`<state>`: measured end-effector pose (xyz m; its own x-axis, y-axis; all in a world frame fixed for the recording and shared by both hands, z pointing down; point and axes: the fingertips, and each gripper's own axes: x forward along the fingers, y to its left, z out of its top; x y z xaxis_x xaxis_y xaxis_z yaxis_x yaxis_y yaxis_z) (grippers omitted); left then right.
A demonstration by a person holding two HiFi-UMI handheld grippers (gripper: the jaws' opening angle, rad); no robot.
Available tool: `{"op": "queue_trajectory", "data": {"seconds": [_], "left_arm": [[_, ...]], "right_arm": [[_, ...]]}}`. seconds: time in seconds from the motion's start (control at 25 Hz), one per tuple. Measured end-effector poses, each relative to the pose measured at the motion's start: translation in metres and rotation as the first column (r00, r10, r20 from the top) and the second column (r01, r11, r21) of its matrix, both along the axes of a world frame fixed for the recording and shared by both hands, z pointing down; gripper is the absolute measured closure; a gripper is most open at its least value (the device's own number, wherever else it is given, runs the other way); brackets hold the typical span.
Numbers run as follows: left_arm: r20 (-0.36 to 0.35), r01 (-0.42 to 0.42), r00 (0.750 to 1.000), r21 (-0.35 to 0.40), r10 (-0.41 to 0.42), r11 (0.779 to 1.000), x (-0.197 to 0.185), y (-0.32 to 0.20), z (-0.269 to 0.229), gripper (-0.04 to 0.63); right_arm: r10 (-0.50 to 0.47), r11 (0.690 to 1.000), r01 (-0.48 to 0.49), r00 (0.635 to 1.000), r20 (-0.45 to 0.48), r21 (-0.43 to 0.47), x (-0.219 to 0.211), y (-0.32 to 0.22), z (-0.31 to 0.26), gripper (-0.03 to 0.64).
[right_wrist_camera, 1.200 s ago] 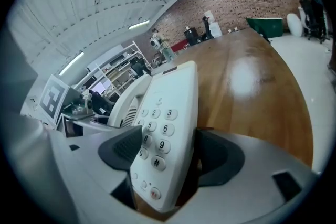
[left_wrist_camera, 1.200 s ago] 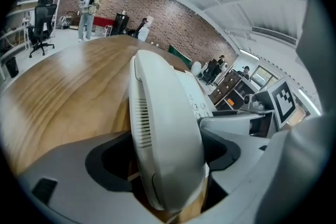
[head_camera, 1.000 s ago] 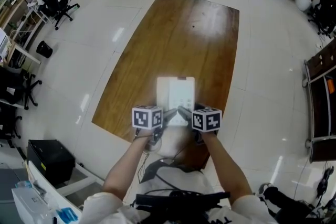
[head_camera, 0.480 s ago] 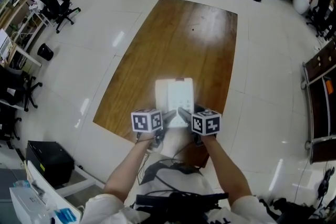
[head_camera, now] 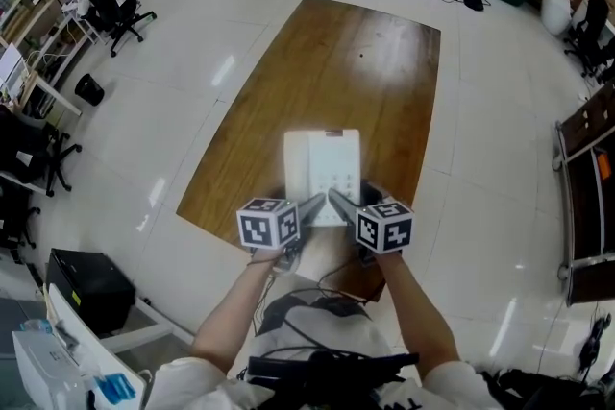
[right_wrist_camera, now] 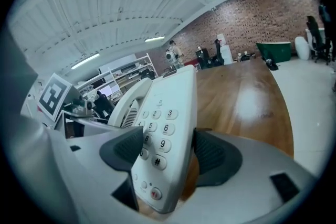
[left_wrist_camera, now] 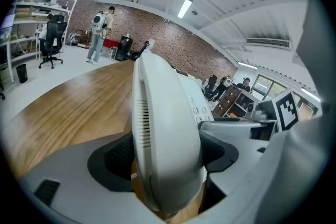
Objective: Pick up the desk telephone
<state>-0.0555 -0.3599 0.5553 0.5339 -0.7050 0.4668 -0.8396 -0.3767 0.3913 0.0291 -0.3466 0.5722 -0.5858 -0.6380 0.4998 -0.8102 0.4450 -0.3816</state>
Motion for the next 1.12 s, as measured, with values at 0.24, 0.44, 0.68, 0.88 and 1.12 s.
{"op": "queue_trajectory", "data": {"seconds": [0.24,0.44,0.68,0.88,1.12], "left_arm": [[-0.006,-0.004,1.000,0.082,0.004,0.997,-0.001,0.009,-0.036,0.241],[-0.004,-0.015,1.000,0.160,0.016,0.987,0.003,0.019,-0.068,0.241],[-0.028,-0.022,0.999,0.264,0.030,0.964,0.004,0.032,-0.111,0.242],[-0.004,-0.039,0.999,0.350,0.044,0.936,0.009,0.040,-0.146,0.242],[0.014,-0.041,0.999,0.435,0.039,0.899,0.011,0.058,-0.182,0.242]], "right_arm": [[-0.002,0.996,0.002,1.000,-0.008,0.093,-0.002,0.008,-0.037,0.301],[0.009,0.986,-0.008,1.000,-0.008,0.169,0.001,0.017,-0.069,0.301],[0.021,0.959,-0.012,0.999,-0.030,0.283,0.002,0.028,-0.115,0.302],[0.033,0.933,-0.025,0.999,-0.017,0.359,0.006,0.036,-0.148,0.302],[0.037,0.897,-0.033,0.999,0.000,0.441,0.006,0.051,-0.183,0.301]]}}
